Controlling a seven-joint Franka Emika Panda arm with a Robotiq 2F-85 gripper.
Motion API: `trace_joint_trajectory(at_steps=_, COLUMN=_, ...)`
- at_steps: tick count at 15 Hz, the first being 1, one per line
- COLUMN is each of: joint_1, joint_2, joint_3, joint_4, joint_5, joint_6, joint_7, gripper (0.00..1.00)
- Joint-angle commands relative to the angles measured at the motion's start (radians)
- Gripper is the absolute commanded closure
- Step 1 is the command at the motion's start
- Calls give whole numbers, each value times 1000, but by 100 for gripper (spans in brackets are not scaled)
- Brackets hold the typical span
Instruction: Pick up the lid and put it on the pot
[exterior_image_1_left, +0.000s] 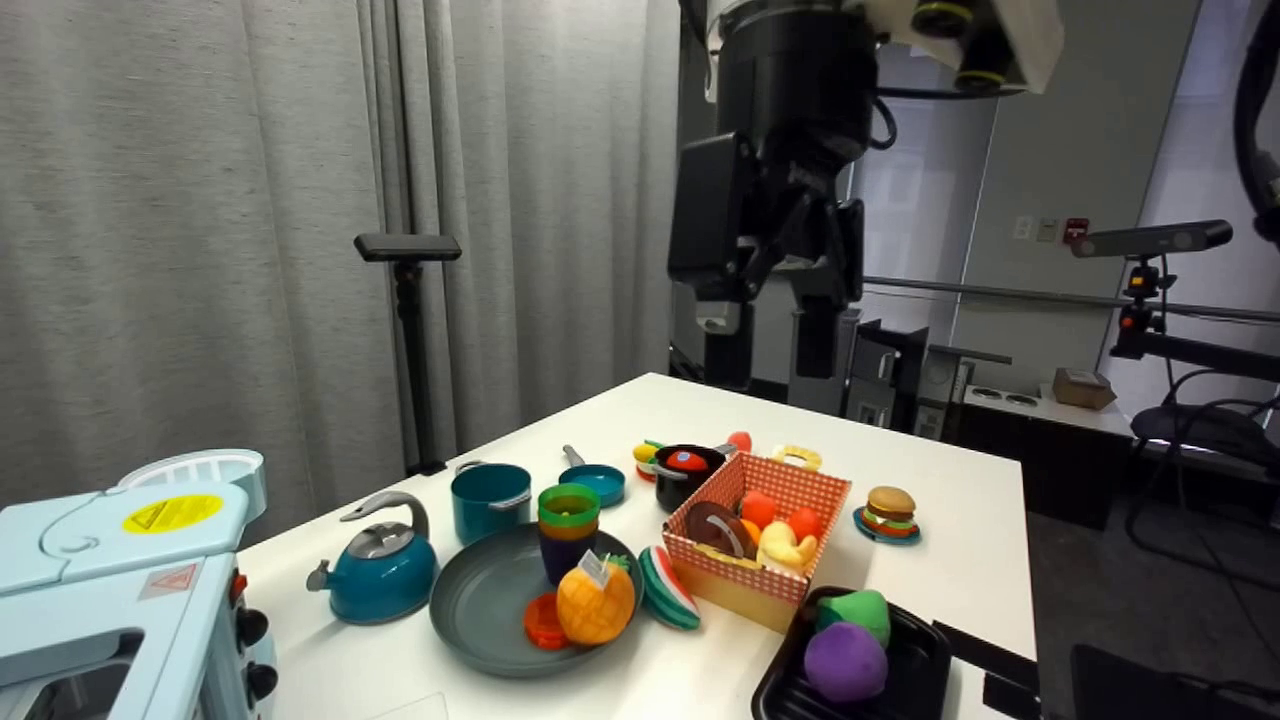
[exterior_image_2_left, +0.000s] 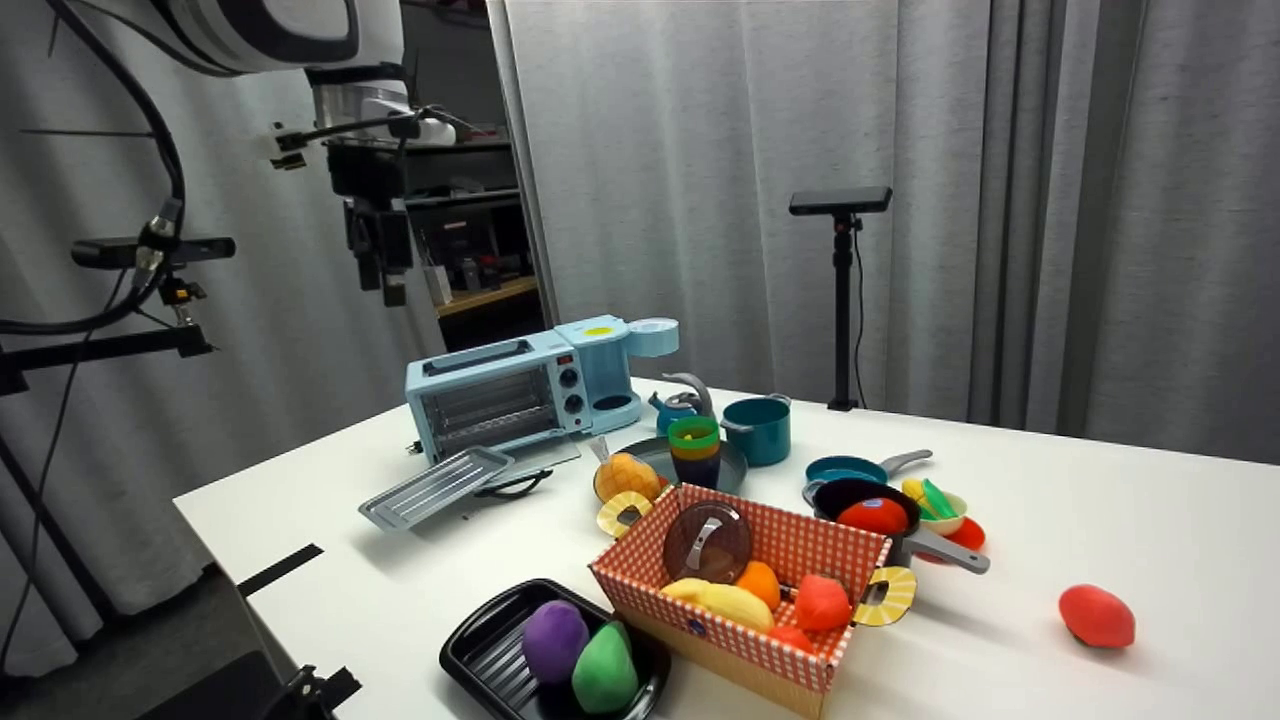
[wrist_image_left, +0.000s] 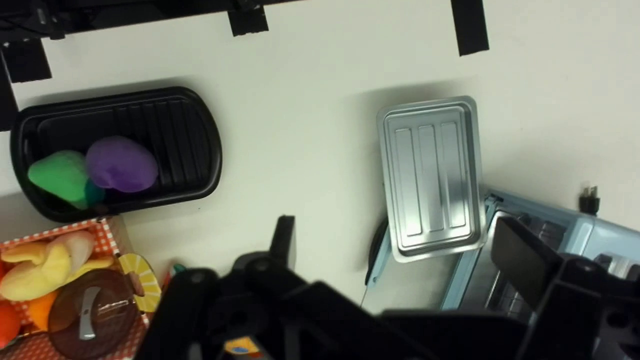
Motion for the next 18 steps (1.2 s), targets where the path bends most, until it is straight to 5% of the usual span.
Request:
trace_joint_trajectory(at_steps=1, joint_1=-53, joint_2=64, joint_3=-44, joint_4=6, joint_5=-20, joint_6=68, joint_7=19, gripper=0)
trace_joint_trajectory(at_steps=7, joint_1=-109, joint_2=220, joint_3=-111, joint_4=45, joint_5=-38, joint_6=240, joint_7=82, gripper=0)
trace_joint_trajectory(at_steps=11, joint_1=-127, joint_2=305, joint_3=-152, joint_4=88, joint_5=-90, joint_6=183, joint_7=70, gripper=0)
trace_joint_trajectory(at_steps=18, joint_1=-144, joint_2=348, joint_3=-223, joint_4=87, joint_5=-377, joint_6=251, joint_7=223, gripper=0)
